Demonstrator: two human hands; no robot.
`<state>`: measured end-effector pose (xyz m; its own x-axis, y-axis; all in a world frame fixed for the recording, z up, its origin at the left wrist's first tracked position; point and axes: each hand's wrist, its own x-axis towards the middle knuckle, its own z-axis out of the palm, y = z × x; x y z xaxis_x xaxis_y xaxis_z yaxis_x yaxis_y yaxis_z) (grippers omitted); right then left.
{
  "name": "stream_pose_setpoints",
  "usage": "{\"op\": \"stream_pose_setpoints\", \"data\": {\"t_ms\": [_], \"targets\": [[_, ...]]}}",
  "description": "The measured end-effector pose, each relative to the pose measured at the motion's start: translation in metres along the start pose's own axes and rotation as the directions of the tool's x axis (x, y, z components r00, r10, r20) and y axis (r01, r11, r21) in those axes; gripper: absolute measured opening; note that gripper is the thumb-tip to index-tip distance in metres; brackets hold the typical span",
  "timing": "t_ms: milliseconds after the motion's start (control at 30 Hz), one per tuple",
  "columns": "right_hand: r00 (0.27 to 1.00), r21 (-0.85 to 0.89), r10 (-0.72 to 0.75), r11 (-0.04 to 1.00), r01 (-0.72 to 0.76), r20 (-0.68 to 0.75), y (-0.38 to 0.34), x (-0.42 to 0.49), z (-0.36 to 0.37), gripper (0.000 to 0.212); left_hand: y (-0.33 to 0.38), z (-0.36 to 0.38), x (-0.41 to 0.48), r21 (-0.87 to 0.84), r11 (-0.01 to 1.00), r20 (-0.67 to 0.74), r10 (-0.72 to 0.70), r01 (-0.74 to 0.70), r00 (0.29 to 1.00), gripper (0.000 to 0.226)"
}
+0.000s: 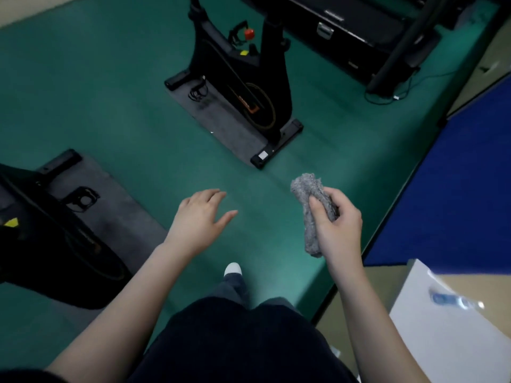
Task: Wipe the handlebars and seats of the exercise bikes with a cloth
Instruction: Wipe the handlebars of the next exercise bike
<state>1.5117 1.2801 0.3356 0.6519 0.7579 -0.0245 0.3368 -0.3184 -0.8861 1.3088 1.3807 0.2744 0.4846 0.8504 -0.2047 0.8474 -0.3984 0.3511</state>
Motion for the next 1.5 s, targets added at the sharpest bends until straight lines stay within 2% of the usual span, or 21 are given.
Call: {"op": "stream_pose_setpoints", "data": {"t_ms": [233,433,600,733,867,1067,1300,1500], "targets": [[0.99,0.006,-0.02,1.0,0.019,0.141,-0.028,0.079,0.043,0.011,-0.026,-0.024,0.041,-0.041,0.981,-0.048,-0.19,0.188,0.981,0.056],[0.927,0.049,-0.116,0.993,0.106,0.356,-0.048,0.152,0.092,0.012,-0.049,-0.035,0.061,-0.049,0.895,-0.081,-0.446,0.444,0.891,0.055],[0.826,0.097,-0.236,0.971,0.217,0.513,-0.073,0.226,0.13,0.022,-0.052,-0.048,0.099,-0.123,0.784,-0.153,-0.621,0.609,0.769,0.056],[0.756,0.131,-0.288,0.956,0.263,0.587,-0.093,0.294,0.153,0.012,-0.041,-0.056,0.136,-0.157,0.714,-0.188,-0.7,0.682,0.689,0.058],[0.678,0.162,-0.326,0.942,0.295,0.659,-0.112,0.335,0.178,0.013,-0.033,-0.063,0.161,-0.213,0.627,-0.24,-0.777,0.749,0.582,0.058],[0.507,0.218,-0.365,0.92,0.327,0.781,-0.133,0.35,0.218,0.01,-0.035,-0.068,0.172,-0.267,0.492,-0.227,-0.868,0.829,0.442,0.059],[0.39,0.236,-0.388,0.893,0.384,0.835,-0.167,0.352,0.291,0.012,-0.07,-0.079,0.178,-0.328,0.366,-0.214,-0.927,0.871,0.308,0.059],[0.271,0.286,-0.424,0.857,0.428,0.864,-0.203,0.348,0.368,0.01,-0.132,-0.089,0.193,-0.398,0.284,-0.171,-0.957,0.873,0.233,0.06]]}}
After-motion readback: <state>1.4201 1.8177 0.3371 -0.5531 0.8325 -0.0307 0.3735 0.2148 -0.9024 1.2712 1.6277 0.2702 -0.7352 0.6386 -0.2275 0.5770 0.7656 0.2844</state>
